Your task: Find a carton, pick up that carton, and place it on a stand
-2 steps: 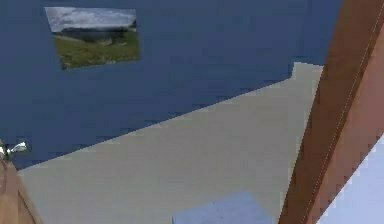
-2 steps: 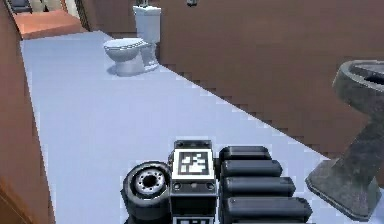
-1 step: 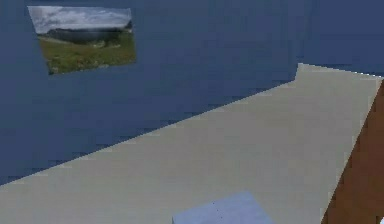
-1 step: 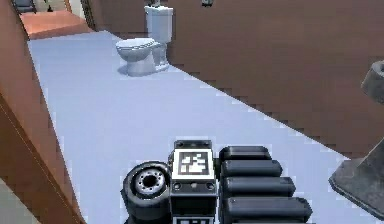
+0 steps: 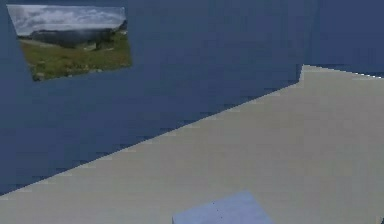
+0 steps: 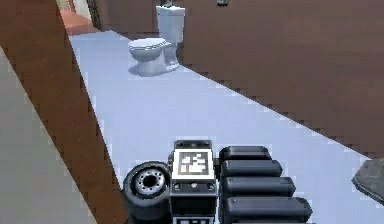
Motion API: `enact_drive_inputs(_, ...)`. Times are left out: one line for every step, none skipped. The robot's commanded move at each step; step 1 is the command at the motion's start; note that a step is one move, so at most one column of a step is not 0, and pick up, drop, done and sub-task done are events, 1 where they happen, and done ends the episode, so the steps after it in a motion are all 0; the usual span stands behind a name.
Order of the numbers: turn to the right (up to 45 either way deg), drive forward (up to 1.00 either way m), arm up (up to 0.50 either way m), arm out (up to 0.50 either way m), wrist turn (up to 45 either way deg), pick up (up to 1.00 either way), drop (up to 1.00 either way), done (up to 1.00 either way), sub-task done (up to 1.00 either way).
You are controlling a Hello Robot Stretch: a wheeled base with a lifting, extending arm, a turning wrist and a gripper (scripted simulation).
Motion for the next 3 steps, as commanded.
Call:
enact_drive_inputs(-15.0, 0.00, 0.00, 0.00, 0.0, 0.00, 0.00, 0.00, 0.00)
enact_drive_inputs(0.0, 0.15, 0.00, 0.00, 0.0, 0.00, 0.00, 0.00, 0.00)
enact_drive_inputs(18.0, 0.00, 0.00, 0.00, 0.0, 0.00, 0.00, 0.00, 0.00)
